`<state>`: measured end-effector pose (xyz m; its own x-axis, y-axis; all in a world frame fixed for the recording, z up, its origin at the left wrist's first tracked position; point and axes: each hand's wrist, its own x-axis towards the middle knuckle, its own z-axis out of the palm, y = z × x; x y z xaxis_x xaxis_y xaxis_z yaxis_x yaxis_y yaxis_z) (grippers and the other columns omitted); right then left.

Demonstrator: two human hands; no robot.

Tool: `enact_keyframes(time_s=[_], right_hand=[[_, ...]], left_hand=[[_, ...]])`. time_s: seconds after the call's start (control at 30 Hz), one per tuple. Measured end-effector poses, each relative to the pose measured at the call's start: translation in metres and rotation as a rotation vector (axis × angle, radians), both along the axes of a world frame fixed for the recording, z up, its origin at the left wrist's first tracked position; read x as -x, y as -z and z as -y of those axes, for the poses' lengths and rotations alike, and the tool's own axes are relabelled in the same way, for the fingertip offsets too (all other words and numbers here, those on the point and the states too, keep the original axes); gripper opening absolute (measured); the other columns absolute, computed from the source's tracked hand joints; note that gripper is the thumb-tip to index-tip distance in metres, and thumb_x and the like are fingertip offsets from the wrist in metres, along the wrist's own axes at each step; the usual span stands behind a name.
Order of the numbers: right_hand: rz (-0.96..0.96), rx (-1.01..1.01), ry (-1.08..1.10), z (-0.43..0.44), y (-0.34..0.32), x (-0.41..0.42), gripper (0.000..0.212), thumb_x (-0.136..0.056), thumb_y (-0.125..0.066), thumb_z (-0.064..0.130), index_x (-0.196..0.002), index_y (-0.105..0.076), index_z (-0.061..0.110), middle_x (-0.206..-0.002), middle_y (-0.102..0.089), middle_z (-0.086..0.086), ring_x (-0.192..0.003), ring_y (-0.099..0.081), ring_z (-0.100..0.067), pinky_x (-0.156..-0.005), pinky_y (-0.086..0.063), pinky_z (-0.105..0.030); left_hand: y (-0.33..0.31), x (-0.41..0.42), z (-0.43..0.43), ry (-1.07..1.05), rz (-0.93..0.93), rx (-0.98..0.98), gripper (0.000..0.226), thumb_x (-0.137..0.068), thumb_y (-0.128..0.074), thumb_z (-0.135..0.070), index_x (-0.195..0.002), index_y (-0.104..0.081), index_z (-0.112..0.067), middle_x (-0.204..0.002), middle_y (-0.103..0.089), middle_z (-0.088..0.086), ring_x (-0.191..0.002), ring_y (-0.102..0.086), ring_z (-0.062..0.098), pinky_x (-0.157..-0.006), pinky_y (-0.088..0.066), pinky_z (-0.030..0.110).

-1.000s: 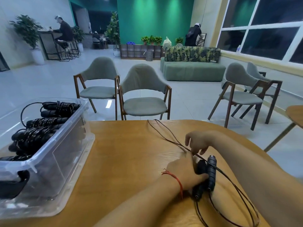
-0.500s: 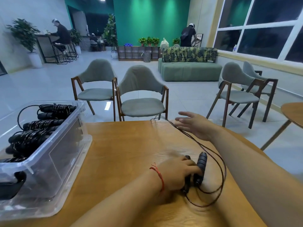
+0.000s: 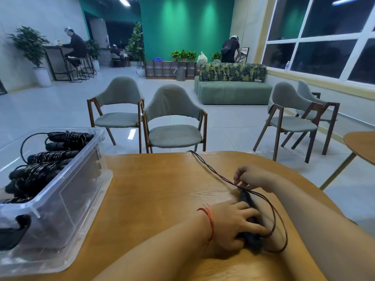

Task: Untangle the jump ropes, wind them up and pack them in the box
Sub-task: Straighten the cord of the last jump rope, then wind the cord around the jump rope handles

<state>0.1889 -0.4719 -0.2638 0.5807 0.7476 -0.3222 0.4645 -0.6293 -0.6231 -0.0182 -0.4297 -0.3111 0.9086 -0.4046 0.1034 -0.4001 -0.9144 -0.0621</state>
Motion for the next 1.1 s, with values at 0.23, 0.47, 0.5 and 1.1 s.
enact_keyframes(time_s=[0.23,0.47,0.5,1.1], right_hand=[[-0.161,-0.058,0.008,-0.013,0.001,0.012,0.022,-0.102,-0.048,0.004,-0.110,-0.068,0.009,-0.105,-0.078,-0.008,-0.086,-0.077,-0.020,-0.073,-0.055,-0.033],[-0.123,-0.305,0.004,-0.039,0.002,0.017,0.015,-0.104,-0.061,0.023,-0.106,-0.074,0.014,-0.105,-0.079,-0.005,-0.094,-0.071,-0.019,-0.082,-0.051,-0.033],[-0.095,-0.368,0.027,-0.044,0.001,0.020,0.018,-0.104,-0.062,0.027,-0.103,-0.075,0.015,-0.102,-0.079,-0.005,-0.092,-0.069,-0.019,-0.080,-0.050,-0.034],[-0.346,-0.509,-0.251,-0.144,0.046,0.173,0.020,-0.106,-0.060,0.044,-0.115,-0.068,0.028,-0.107,-0.076,0.005,-0.093,-0.075,-0.026,-0.081,-0.066,-0.048]], left_hand=[[0.012,-0.011,-0.003,-0.117,0.089,0.002,0.047,-0.094,-0.068,-0.052,-0.120,-0.060,-0.014,-0.121,-0.063,0.013,-0.110,-0.059,0.036,-0.098,-0.048,0.049],[-0.010,0.040,-0.067,-0.755,0.254,0.610,0.027,-0.098,-0.055,-0.056,-0.109,-0.049,-0.032,-0.098,-0.059,-0.006,-0.084,-0.058,0.017,-0.078,-0.055,0.042],[-0.015,0.045,-0.079,-0.844,0.244,0.710,0.028,-0.098,-0.053,-0.057,-0.110,-0.050,-0.032,-0.097,-0.062,-0.008,-0.082,-0.061,0.015,-0.076,-0.057,0.041],[-0.014,0.090,-0.197,-0.838,0.474,2.389,0.047,-0.095,-0.048,-0.026,-0.128,-0.067,0.002,-0.131,-0.071,0.020,-0.127,-0.065,0.036,-0.108,-0.052,0.056]])
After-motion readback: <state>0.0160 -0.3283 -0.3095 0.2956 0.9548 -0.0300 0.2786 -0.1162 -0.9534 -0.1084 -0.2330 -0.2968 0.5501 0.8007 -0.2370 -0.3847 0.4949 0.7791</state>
